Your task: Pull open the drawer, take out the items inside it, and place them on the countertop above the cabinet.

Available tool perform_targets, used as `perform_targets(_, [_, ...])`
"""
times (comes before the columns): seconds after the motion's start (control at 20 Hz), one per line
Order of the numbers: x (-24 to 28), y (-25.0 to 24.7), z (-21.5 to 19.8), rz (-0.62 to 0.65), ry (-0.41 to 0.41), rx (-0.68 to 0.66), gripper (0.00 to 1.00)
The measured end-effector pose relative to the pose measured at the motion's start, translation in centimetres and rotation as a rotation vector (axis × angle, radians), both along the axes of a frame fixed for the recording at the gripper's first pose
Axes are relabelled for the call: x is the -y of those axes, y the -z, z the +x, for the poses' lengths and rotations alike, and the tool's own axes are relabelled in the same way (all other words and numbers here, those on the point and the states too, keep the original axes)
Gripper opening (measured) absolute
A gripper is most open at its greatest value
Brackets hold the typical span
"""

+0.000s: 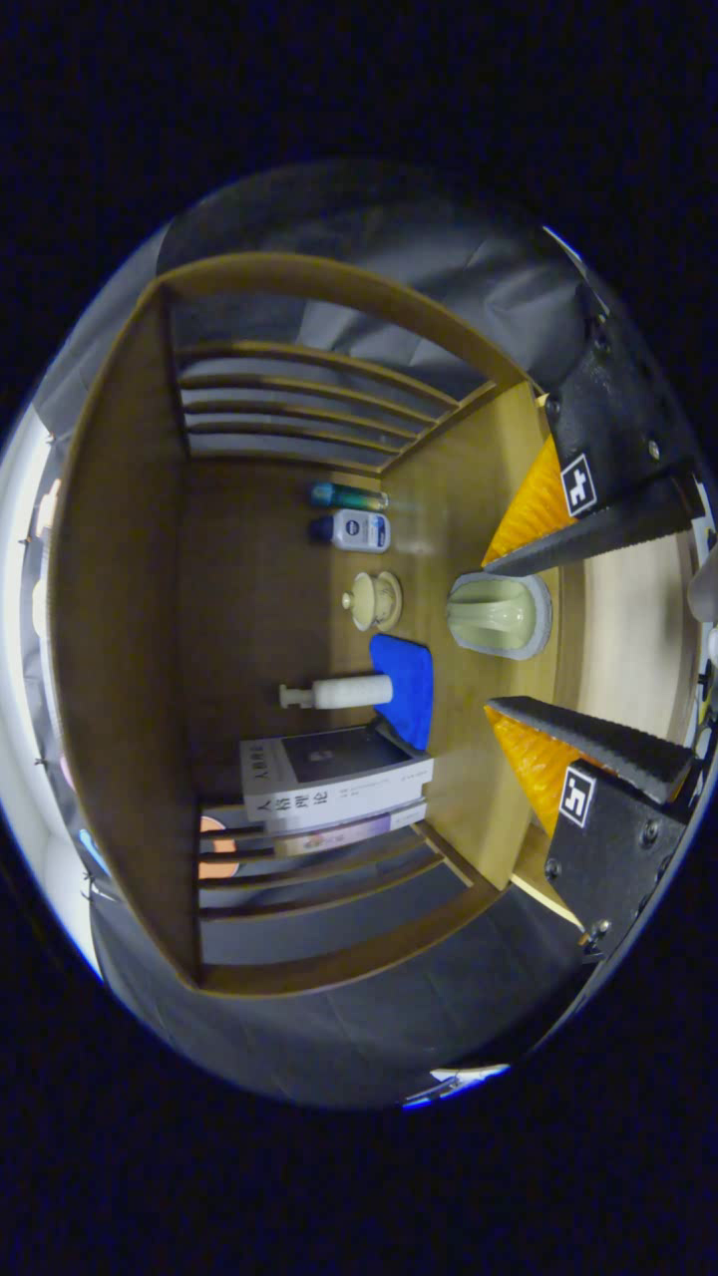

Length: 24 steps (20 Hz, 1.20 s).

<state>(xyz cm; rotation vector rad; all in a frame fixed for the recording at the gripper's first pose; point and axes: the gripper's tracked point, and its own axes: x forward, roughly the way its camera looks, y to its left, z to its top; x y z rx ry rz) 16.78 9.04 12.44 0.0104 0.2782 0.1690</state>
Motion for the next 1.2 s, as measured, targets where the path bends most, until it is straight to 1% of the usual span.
perform_targets(0.2, [0.3, 0.4, -4.9, 0.011, -0.003, 0.138, 1.0])
perform_targets(0.35, [0.3, 1.9, -8.8, 0.031, -0.012, 0.194, 1.0])
perform_targets(0.5, [-0.2, 5.8, -12.3, 0.022, -0.026, 0.232, 1.0])
perform_targets(0.65, [0.4, 8.8, -14.5, -0.006, -0.002, 0.269, 1.0])
perform_targets(0.8, [0.7, 12.7, -15.4, 0.003, 0.035, 0.261, 1.0])
perform_targets(0.85, [0.7, 14.1, -15.7, 0.01, 0.035, 0.251, 1.0])
perform_targets(0.95, [0.6, 17.4, -15.8, 0.007, 0.043, 0.197, 1.0])
perform_targets(1.1, [0.2, 20.5, -14.8, 0.014, 0.049, 0.146, 1.0])
perform_targets(1.2, [-0.1, 21.4, -14.2, 0.02, 0.054, 0.129, 1.0])
